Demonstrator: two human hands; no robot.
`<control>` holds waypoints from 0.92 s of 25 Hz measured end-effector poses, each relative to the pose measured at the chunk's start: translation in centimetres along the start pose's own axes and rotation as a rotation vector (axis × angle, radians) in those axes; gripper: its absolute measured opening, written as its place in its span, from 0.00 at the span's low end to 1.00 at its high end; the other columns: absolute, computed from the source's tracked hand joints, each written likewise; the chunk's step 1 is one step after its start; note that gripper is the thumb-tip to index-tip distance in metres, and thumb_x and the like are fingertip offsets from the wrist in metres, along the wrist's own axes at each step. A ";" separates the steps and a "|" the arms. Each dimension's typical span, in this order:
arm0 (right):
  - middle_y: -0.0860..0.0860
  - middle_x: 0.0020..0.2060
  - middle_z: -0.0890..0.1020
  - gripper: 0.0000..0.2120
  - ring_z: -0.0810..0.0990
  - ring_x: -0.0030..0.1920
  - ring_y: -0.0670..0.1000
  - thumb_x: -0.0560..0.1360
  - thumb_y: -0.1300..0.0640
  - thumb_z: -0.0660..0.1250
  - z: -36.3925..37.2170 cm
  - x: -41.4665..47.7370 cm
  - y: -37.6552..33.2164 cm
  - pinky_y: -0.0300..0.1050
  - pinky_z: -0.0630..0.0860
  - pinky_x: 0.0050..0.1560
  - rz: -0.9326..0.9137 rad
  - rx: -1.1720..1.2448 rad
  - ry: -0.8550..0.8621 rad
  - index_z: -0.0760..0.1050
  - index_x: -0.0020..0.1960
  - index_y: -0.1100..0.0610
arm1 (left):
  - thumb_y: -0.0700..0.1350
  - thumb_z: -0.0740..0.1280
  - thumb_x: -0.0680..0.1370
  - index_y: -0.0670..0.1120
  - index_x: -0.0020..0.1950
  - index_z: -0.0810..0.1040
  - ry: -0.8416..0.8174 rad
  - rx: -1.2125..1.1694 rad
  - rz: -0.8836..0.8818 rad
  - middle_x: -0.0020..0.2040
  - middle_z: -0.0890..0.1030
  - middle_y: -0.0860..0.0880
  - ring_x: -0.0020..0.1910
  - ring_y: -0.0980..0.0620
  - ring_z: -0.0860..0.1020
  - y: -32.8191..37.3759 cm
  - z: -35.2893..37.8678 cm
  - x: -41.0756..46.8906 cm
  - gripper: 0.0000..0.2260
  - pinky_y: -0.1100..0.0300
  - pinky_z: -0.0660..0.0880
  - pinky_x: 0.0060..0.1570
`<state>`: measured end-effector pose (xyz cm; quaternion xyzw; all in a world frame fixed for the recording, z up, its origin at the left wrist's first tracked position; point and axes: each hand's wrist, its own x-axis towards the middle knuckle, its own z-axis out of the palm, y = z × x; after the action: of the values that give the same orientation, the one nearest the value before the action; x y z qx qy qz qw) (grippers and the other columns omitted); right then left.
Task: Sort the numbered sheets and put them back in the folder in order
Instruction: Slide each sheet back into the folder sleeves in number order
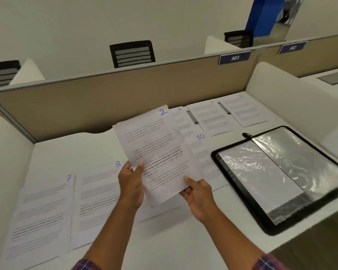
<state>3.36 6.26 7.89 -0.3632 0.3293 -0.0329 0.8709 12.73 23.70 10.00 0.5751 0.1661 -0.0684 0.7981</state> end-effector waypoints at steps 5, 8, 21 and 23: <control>0.57 0.61 0.85 0.19 0.85 0.61 0.59 0.79 0.68 0.69 -9.0 -3.1 -5.2 0.59 0.82 0.60 -0.030 0.043 -0.054 0.77 0.70 0.58 | 0.37 0.71 0.81 0.49 0.64 0.82 -0.049 -0.020 -0.020 0.56 0.87 0.50 0.54 0.46 0.86 -5.2 7.5 -6.7 0.13 0.43 0.83 0.57; 0.57 0.61 0.86 0.20 0.85 0.61 0.60 0.79 0.68 0.70 -14.4 -4.6 -8.0 0.63 0.81 0.62 -0.047 0.042 -0.035 0.76 0.69 0.56 | 0.38 0.72 0.80 0.49 0.64 0.82 -0.069 0.019 -0.030 0.56 0.87 0.50 0.53 0.47 0.87 -8.7 12.1 -10.5 0.13 0.44 0.84 0.55; 0.57 0.59 0.86 0.18 0.84 0.61 0.58 0.79 0.64 0.72 -31.7 -4.0 -21.1 0.59 0.81 0.64 -0.160 0.149 0.214 0.78 0.68 0.57 | 0.51 0.64 0.86 0.48 0.65 0.82 -0.220 -0.065 -0.275 0.56 0.87 0.47 0.56 0.45 0.85 -18.7 31.5 -17.1 0.12 0.47 0.82 0.56; 0.57 0.59 0.86 0.17 0.84 0.60 0.57 0.79 0.64 0.72 -33.3 -2.9 -23.3 0.58 0.81 0.63 -0.163 0.162 0.227 0.79 0.67 0.56 | 0.52 0.63 0.86 0.46 0.62 0.83 -0.202 -0.150 -0.349 0.51 0.88 0.46 0.52 0.45 0.85 -19.8 34.2 -16.1 0.14 0.46 0.82 0.57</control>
<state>-14.59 -30.32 7.47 -0.3112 0.3913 -0.1710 0.8490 -1.93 -16.36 7.50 0.4669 0.1868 -0.2502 0.8274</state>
